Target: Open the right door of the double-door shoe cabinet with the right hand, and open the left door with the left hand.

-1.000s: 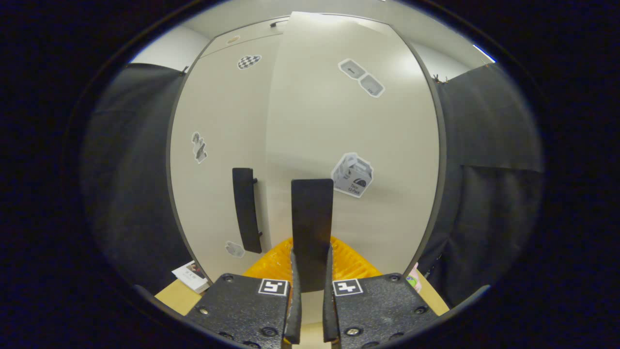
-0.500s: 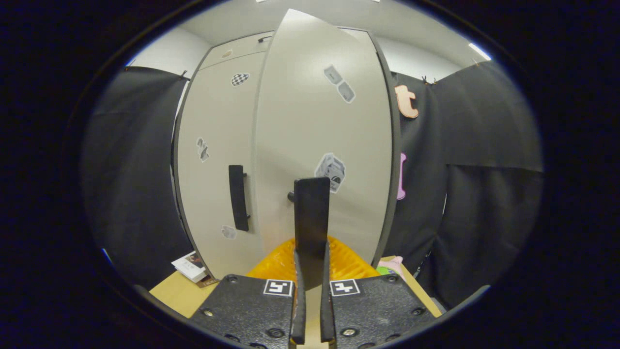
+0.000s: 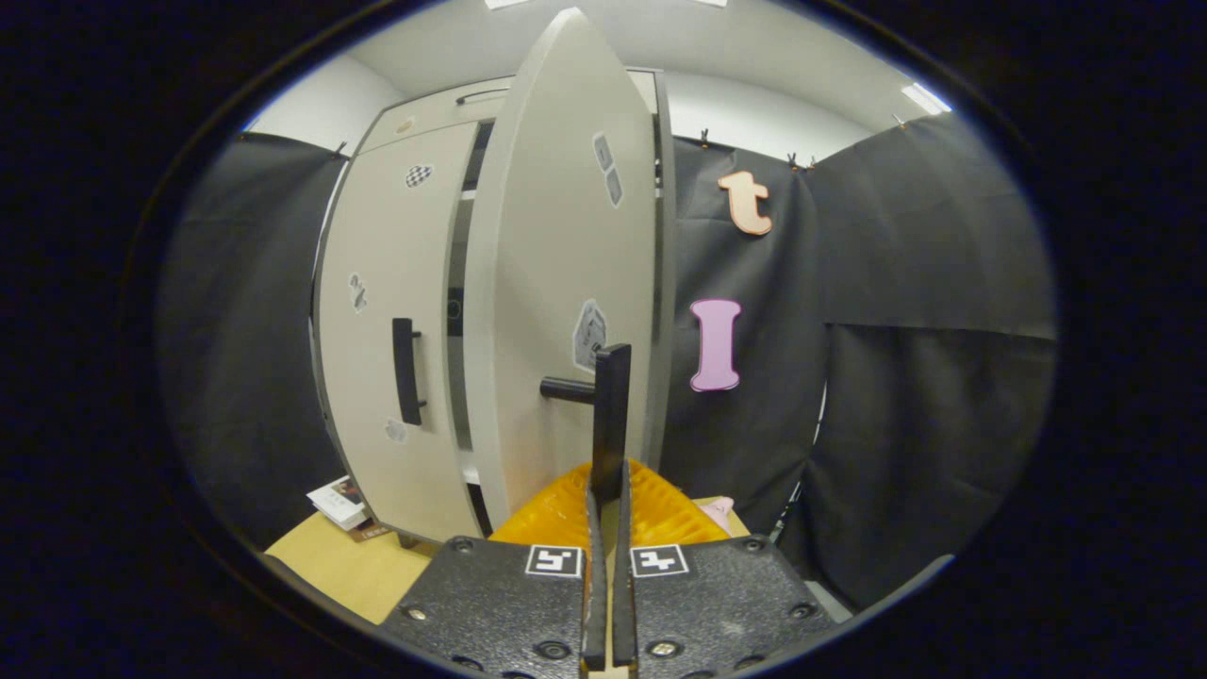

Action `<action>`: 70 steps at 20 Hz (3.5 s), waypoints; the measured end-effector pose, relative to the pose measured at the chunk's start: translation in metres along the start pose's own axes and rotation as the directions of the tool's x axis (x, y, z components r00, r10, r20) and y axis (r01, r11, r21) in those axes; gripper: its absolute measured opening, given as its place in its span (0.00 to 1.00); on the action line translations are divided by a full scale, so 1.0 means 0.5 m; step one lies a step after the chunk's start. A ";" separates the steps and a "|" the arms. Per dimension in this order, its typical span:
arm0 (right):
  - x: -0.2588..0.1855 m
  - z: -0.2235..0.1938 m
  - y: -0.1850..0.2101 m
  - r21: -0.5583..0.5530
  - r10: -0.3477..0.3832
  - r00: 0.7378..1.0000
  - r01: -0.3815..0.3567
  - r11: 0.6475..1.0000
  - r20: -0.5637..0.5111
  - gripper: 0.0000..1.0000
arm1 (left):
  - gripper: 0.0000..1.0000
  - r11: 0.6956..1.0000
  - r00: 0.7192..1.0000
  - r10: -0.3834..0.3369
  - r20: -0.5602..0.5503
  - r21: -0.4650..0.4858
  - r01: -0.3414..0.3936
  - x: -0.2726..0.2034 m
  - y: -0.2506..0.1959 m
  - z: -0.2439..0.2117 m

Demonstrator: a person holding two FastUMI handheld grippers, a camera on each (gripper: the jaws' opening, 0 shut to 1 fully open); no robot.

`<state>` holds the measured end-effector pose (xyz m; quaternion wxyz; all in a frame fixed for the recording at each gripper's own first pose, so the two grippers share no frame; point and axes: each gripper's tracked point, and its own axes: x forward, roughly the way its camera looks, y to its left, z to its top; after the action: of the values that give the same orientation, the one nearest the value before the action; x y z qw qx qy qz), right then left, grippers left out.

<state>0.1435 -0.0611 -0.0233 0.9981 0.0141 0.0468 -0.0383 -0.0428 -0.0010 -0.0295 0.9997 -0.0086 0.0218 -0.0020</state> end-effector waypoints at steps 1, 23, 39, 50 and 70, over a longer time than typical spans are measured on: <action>0.001 -0.002 -0.021 -0.009 -0.005 1.000 0.005 1.000 0.001 0.05 | 0.97 1.000 1.000 -0.002 0.002 0.002 0.002 0.001 -0.011 -0.003; -0.089 0.043 -0.183 -0.031 -0.109 0.993 0.110 0.993 0.040 0.68 | 0.96 0.999 1.000 0.029 0.005 0.013 -0.029 0.014 -0.065 0.011; -0.351 -0.058 0.064 0.043 0.000 1.000 -0.001 0.999 0.018 1.00 | 0.97 0.999 1.000 0.006 -0.024 0.036 -0.005 0.088 0.081 -0.011; -0.322 -0.023 0.058 0.037 0.023 0.999 -0.024 0.999 0.027 1.00 | 0.96 0.994 0.995 -0.094 0.029 0.058 0.092 0.365 -0.091 0.067; -0.211 -0.026 -0.021 0.016 -0.045 0.999 0.045 0.999 -0.023 1.00 | 0.92 0.992 0.992 -0.121 0.022 0.035 0.120 0.800 -0.235 0.092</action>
<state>0.0367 -0.0634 -0.0263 0.9962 0.0216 0.0582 -0.0610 0.3583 -0.1194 0.0009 0.9980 0.0067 0.0093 -0.0626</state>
